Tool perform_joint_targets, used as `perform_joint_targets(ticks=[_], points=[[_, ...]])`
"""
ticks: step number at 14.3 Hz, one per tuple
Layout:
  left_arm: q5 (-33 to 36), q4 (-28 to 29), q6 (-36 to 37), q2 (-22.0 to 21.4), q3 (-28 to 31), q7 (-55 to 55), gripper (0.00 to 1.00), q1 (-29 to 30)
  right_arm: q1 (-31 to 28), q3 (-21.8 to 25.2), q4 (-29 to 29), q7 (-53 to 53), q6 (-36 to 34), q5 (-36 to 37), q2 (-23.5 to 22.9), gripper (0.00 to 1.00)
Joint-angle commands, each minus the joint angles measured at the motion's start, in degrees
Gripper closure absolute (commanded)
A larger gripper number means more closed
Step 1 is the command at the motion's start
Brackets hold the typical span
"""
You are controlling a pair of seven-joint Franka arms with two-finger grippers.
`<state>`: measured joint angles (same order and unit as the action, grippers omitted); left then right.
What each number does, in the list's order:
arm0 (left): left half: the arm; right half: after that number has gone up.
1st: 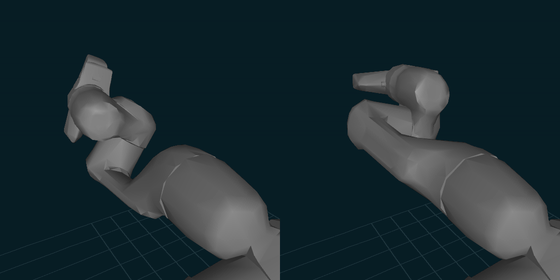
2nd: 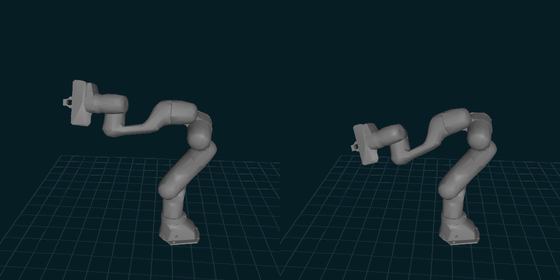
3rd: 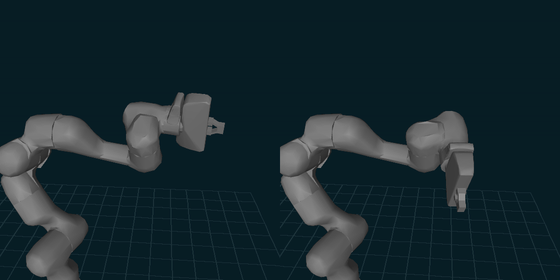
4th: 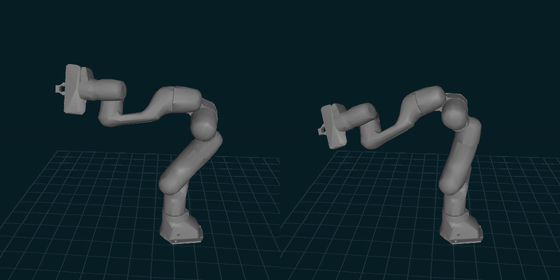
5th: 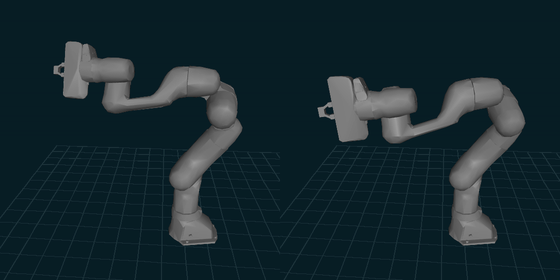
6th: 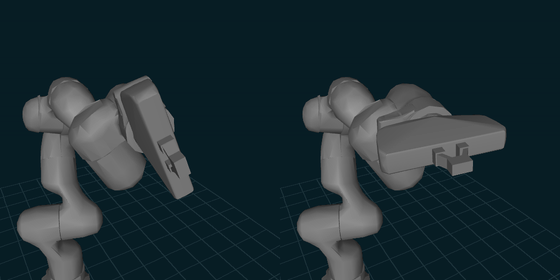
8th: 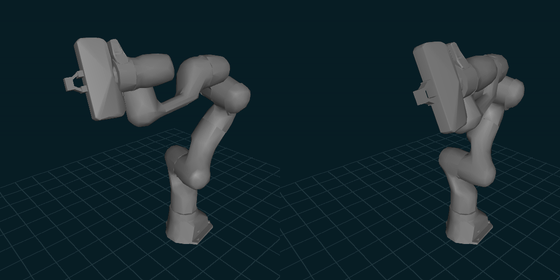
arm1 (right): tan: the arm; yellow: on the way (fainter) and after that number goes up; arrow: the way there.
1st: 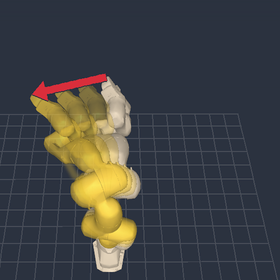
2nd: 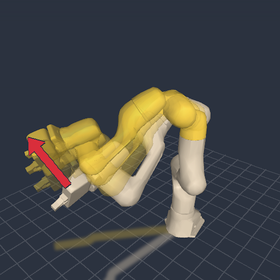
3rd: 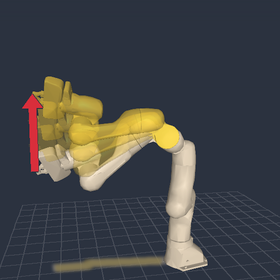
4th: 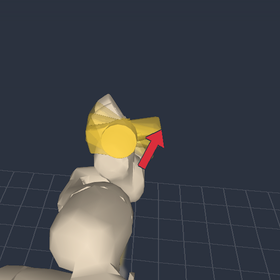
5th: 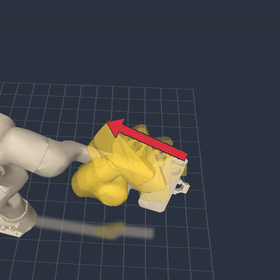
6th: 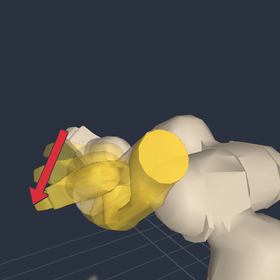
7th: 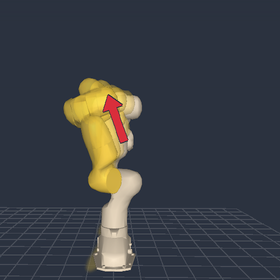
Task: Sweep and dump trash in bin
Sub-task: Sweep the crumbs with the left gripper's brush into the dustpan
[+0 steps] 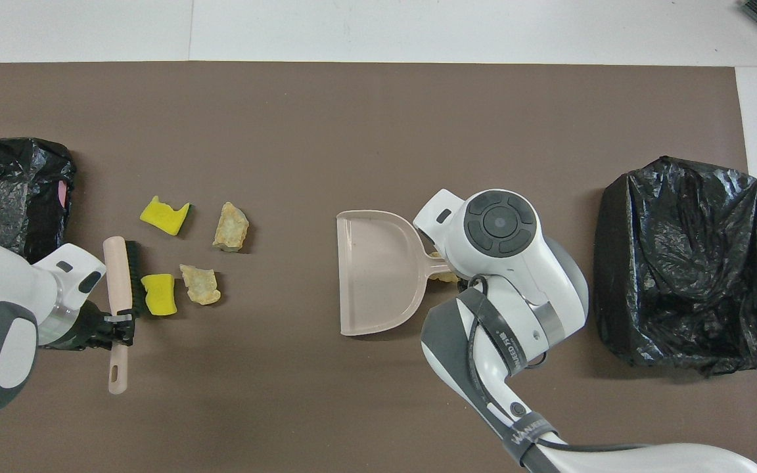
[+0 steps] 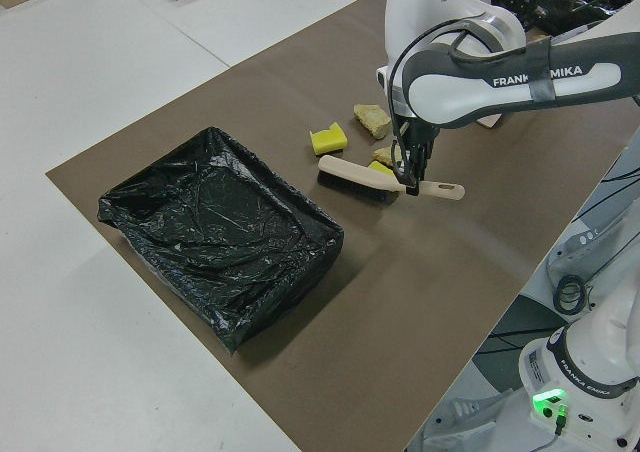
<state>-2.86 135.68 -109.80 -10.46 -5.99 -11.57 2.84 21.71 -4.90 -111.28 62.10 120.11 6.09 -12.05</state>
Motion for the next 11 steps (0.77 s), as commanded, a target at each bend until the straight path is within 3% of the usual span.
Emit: perform_joint_targets(ticks=[1, 5, 11], points=[[-0.6, 2.4, -3.2, -2.5, 0.1, -5.4, 1.00, -6.3, 0.1, -0.2, -1.0, 0.8, 1.1, 1.1, 0.3, 1.00], [-1.3, 2.4, -6.6, -1.1, 0.0, -9.3, 1.00, -13.5, 0.1, -0.2, -1.0, 0.7, 1.2, 1.1, 0.2, 1.00], [-9.0, 1.4, -12.5, 1.1, 0.0, -15.6, 1.00, -23.7, 0.2, -0.2, -1.0, 0.3, 1.8, 1.1, 0.2, 1.00]])
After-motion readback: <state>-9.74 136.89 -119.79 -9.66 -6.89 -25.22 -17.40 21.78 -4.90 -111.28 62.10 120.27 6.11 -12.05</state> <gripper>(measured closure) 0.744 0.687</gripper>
